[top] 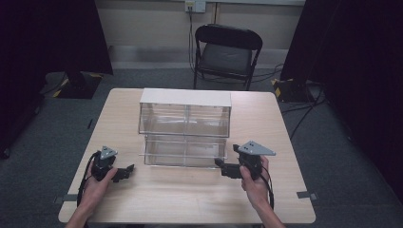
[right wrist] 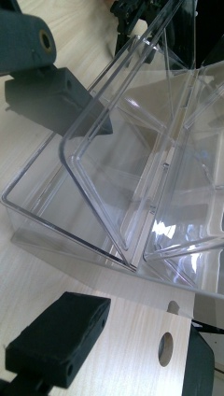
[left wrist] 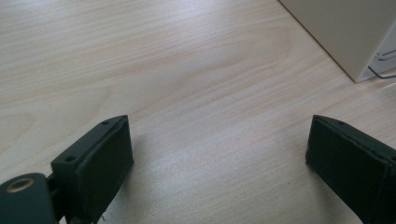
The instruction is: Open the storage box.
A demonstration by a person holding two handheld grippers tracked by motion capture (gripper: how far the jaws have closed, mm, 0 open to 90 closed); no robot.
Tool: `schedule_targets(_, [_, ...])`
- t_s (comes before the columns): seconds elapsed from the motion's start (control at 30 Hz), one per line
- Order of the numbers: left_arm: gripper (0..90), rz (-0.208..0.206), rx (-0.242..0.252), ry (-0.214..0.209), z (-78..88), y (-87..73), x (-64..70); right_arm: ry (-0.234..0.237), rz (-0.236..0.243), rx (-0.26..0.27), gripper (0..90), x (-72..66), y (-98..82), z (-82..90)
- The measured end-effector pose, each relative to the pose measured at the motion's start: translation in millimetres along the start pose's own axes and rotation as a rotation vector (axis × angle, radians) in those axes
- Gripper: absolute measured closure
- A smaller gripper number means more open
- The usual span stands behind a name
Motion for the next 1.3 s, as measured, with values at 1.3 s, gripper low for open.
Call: schedule_targets(1.3, [6.8,-0.002,-0.001,0.002,0.2,0.0,-0.2,-0.003,-0.023,0.027,13.6,4.4,11.7,-0.9])
Point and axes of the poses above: each handheld gripper's, and its own axes: z roughly backward along the jaws, y roughly out of its top, x roughly to its right, the point moved 2 cm from there along -z, roughly forward along the jaws, and after that the axes turned 5 degrees about y, right-handed, at the moved point
